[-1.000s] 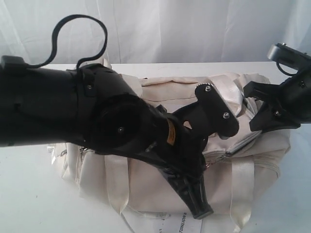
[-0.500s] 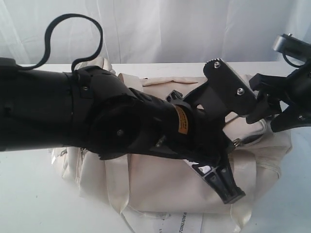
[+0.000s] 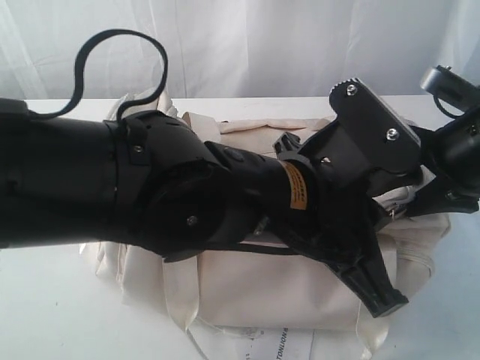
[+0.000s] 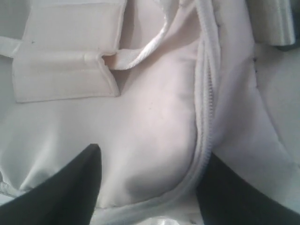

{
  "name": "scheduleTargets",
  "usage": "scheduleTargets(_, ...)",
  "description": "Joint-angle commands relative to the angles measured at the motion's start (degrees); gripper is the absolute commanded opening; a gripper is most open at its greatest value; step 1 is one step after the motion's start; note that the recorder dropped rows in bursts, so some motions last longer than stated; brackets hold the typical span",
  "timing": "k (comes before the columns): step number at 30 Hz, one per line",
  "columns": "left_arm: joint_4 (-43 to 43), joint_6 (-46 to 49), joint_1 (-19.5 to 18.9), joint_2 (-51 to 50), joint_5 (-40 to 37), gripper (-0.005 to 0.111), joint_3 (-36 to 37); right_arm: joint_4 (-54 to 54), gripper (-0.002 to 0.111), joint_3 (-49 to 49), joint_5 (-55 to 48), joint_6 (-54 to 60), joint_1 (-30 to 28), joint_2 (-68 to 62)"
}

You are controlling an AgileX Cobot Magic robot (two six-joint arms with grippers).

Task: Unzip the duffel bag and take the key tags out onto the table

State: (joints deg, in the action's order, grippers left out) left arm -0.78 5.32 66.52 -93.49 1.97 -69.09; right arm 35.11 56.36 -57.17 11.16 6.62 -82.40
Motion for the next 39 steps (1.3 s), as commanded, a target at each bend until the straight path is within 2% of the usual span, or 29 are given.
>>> scheduleTargets(1, 0.4, 0.0, 0.5, 0.8, 1.6, 0.000, -0.3, 1.2, 0.045, -0.4, 1.1, 0.4, -0.4, 0.0)
scheduleTargets(10, 0.4, 0.0, 0.5, 0.8, 2.9, 0.000, -0.3, 1.2, 0.014, -0.4, 1.3, 0.4, -0.4, -3.2)
scheduleTargets(14, 0.3, 0.0, 0.5, 0.9, 1.9, 0.000, -0.3, 0.8, 0.006, -0.4, 2.3, 0.4, -0.4, -4.6)
scheduleTargets(18, 0.3, 0.5, 0.5, 0.9, -3.2, 0.000, -0.3, -2.1, 0.001, -0.4, 5.1, 0.4, -0.4, -4.8)
scheduleTargets(30, -0.2, 2.2, 0.4, 1.6, -17.2, 0.000, -0.3, -7.1, 0.000, -0.4, 7.6, -2.8, -0.4, -5.1)
scheduleTargets(35, -4.1, 1.8, -0.3, 3.0, -23.8, 0.000, -0.2, -7.7, 0.000, -0.4, 7.6, -3.1, -0.4, -5.1)
scheduleTargets(39, -11.0, -2.9, -0.7, 4.3, -29.1, 0.000, 0.3, -8.4, 0.000, -0.4, 7.6, -3.8, -0.4, -5.1)
